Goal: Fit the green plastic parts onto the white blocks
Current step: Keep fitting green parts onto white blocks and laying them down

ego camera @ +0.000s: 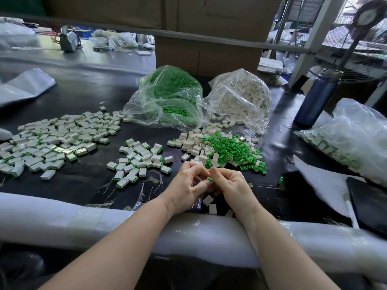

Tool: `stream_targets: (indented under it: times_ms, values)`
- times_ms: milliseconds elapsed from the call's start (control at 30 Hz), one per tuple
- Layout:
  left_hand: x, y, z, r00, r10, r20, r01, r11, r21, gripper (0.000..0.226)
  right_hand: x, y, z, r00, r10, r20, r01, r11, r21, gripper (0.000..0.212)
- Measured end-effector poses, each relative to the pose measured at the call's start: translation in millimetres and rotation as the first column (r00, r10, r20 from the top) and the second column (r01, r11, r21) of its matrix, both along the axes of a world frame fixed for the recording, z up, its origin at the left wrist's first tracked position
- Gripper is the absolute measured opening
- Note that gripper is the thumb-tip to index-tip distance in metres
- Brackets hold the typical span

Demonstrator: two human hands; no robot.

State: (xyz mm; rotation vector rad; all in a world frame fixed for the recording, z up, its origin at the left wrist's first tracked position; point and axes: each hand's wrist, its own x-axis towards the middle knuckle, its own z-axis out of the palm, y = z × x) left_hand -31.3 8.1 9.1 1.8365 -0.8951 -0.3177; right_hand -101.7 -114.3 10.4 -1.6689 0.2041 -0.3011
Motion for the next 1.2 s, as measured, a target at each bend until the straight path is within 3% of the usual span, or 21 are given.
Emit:
stream_targets:
  times_ms: [200,667,800,967,1100,1200]
  values:
    - [1,1,0,0.999,0.050,-0.006,-0.050,0.999,-0.007,0.005,0,-3,0,0.994,-0.104,0.030,0.104,0.995,-0.003,0.011]
    - [2,1,-3,0.992,0.096,0.082,-0.101,0.994,0.052,0.007,3,-3,-3,0.988,-0.155,0.009,0.154,0.969,-0.194,0.017]
    - [2,3,-3,0.969,0.234,0.074,-0.235,0.972,0.000,0.010,2,-6,-4,0.954,-0.290,0.072,0.299,0.919,-0.256,0.021]
    - [6,7,-4,0.862,0.496,0.106,-0.492,0.869,-0.056,0.022,2,-13,-7,0.895,-0.446,0.017,0.424,0.836,-0.348,0.020]
    - [8,7,-5,0.801,0.569,0.185,-0.569,0.820,-0.056,0.026,2,-15,-8,0.877,-0.480,-0.011,0.438,0.811,-0.387,0.016]
    - [10,7,-8,0.789,0.575,0.216,-0.593,0.804,0.029,0.032,2,-15,-8,0.872,-0.489,-0.024,0.443,0.808,-0.388,0.013]
